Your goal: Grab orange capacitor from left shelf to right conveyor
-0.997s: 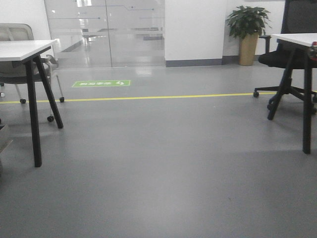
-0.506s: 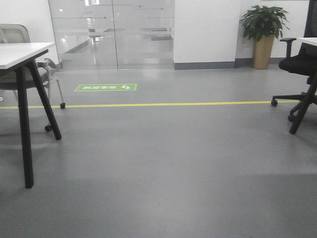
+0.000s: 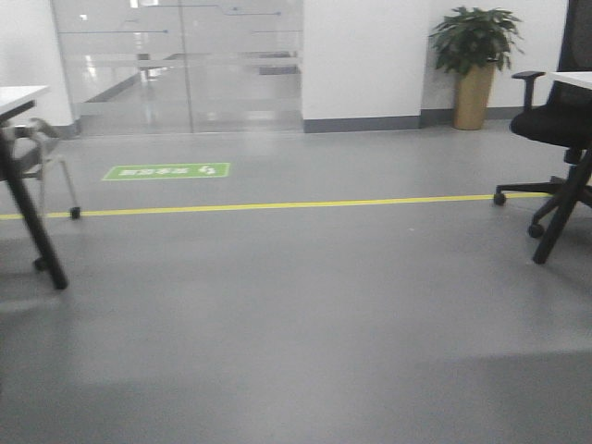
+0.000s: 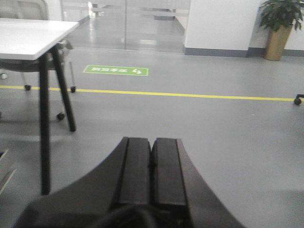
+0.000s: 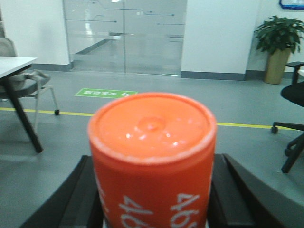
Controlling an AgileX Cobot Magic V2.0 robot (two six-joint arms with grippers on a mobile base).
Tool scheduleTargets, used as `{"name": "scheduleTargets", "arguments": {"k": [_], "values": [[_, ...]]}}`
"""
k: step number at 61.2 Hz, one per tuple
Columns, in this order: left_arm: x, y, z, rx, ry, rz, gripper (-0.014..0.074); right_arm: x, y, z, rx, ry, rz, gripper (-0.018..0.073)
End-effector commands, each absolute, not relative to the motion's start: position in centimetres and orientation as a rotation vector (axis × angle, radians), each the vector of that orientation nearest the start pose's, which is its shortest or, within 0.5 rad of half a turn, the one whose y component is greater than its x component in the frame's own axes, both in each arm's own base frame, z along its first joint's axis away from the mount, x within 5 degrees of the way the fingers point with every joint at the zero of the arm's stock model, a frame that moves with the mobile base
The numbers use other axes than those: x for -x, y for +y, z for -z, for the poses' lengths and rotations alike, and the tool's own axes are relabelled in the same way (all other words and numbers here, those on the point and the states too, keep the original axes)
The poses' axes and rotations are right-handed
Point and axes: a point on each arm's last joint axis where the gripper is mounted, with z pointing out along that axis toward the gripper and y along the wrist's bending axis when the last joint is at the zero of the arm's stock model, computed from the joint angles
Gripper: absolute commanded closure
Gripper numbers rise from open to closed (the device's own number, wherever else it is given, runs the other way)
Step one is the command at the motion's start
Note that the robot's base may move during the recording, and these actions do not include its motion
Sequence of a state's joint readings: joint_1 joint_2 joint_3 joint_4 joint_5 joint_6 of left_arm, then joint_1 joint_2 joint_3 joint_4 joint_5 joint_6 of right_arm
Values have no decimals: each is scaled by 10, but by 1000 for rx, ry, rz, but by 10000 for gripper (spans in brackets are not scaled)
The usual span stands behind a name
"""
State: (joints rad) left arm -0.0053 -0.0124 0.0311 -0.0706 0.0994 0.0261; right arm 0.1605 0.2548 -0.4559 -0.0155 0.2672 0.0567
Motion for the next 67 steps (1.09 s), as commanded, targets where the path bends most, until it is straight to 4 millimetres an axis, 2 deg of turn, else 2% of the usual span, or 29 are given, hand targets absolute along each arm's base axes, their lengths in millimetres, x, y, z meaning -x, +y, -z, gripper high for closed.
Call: {"name": "scheduleTargets", "arguments": {"k": [1, 67], "values": [[-56, 0, -205, 34, 1495, 43, 723, -59, 9, -343, 92, 1434, -150, 367], [-56, 0, -205, 34, 1497, 43, 723, -59, 9, -343, 92, 1434, -150, 367]]}}
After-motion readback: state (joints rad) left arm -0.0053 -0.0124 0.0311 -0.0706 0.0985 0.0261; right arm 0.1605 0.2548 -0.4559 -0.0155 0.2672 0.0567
